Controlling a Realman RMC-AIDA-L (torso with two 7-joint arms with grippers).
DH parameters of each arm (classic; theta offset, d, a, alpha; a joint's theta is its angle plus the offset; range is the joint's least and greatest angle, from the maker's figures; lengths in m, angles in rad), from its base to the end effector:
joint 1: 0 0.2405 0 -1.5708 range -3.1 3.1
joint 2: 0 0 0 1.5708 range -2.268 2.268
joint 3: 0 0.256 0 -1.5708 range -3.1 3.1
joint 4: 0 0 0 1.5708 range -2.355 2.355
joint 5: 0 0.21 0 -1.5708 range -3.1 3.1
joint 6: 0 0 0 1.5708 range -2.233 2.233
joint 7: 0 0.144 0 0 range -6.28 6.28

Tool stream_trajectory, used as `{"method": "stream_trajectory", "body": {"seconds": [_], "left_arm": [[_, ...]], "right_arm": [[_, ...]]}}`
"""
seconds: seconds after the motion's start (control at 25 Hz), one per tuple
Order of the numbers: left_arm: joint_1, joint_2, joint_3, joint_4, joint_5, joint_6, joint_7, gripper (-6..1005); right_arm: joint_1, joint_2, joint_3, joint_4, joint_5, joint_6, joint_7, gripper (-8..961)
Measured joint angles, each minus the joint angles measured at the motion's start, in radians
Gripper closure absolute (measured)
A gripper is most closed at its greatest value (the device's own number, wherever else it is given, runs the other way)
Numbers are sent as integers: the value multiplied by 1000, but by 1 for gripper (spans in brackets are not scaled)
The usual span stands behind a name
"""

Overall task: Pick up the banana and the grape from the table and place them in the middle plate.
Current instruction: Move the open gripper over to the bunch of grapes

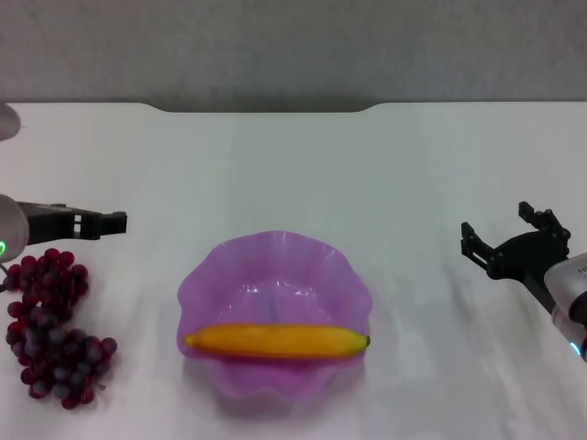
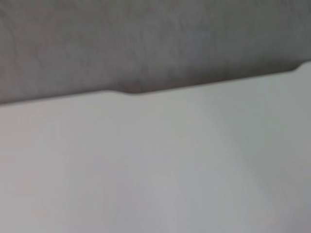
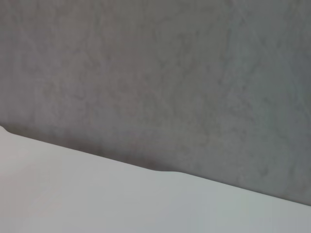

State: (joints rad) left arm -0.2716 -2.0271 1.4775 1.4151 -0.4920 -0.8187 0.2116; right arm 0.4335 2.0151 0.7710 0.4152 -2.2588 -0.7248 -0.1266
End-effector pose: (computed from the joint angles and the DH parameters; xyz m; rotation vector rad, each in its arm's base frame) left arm -0.2536 0.3754 0.0462 -1.9175 -1.0765 -0.0627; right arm 0.3207 0.3478 -0.0566 -1.8589 0.5539 0.3680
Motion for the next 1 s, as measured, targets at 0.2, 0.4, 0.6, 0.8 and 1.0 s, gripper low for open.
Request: {"method": "stream_trajectory", "body": {"seconds": [0.2,0.4,0.6,0.8,1.0], "left_arm": [[-71,-5,-108,-14,51,-200,25,112],[-108,-6,-138,-2,145,-322,46,112],[-120,-6,-153,-5,185,-364,56,112],[-136,-8,-162,-63,182,-333,65,113],[-179,-9,-155,-191,178,-259,70,113]], "right_arm": [[0,0,-6,-4,1,3,1,47],[2,0,-7,-4,1,3,8,47],[2,1,-7,-5,1,3,12,47],[3,0,-7,-6,1,3,12,46],[5,1,-7,-6,1,3,12,46]]}}
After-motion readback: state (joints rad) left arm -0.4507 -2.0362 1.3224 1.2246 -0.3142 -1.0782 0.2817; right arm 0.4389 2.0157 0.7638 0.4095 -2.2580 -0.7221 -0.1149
